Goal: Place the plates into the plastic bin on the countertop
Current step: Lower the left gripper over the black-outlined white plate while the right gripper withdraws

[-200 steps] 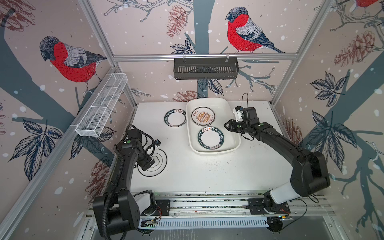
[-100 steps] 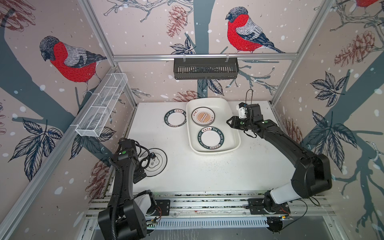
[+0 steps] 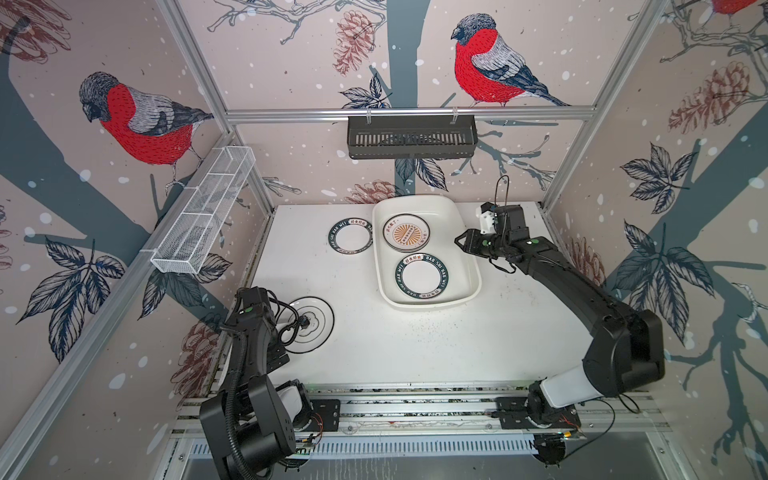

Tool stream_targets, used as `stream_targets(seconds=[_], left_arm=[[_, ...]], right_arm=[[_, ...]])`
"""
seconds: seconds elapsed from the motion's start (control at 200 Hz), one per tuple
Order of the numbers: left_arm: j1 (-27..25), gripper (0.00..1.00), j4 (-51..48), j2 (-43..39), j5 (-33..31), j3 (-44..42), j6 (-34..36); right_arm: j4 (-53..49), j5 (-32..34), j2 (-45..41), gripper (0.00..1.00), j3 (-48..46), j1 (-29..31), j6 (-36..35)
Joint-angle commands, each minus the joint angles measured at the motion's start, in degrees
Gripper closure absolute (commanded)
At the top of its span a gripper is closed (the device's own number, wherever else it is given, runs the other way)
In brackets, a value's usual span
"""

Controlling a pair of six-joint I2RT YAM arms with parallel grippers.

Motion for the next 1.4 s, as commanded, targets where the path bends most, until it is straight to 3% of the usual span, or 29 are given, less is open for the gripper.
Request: stream_targets(seconds=[0.0, 0.56, 0.831, 1.176, 1.396], left_arm=[[0.1, 0.05, 3.6, 1.2, 1.4, -0.7, 0.0], [0.2, 0.07, 7.1, 12.9, 7.8, 3.5, -6.4], [-0.2, 0.07, 8.3, 14.8, 10.9, 5.1, -8.8], [-8.2, 0.07, 11.5, 16.3, 10.7, 5.6, -15.3], [-10.0, 0.07, 11.3, 20.8, 12.8, 9.9, -20.2]], right_arm=[[0.1, -0.3, -0.5, 0.59, -0.1, -0.2, 0.6], [-0.4, 0.0, -5.1, 0.59, -2.1, -1.3, 1.2], [-0.3, 0.0, -5.9, 0.59, -2.7, -1.3, 1.3], [0.3, 0.2, -6.9, 0.59, -4.0, -1.3, 1.6], [0.3, 0.2, -7.5, 0.59, -4.7, -1.7, 1.4]])
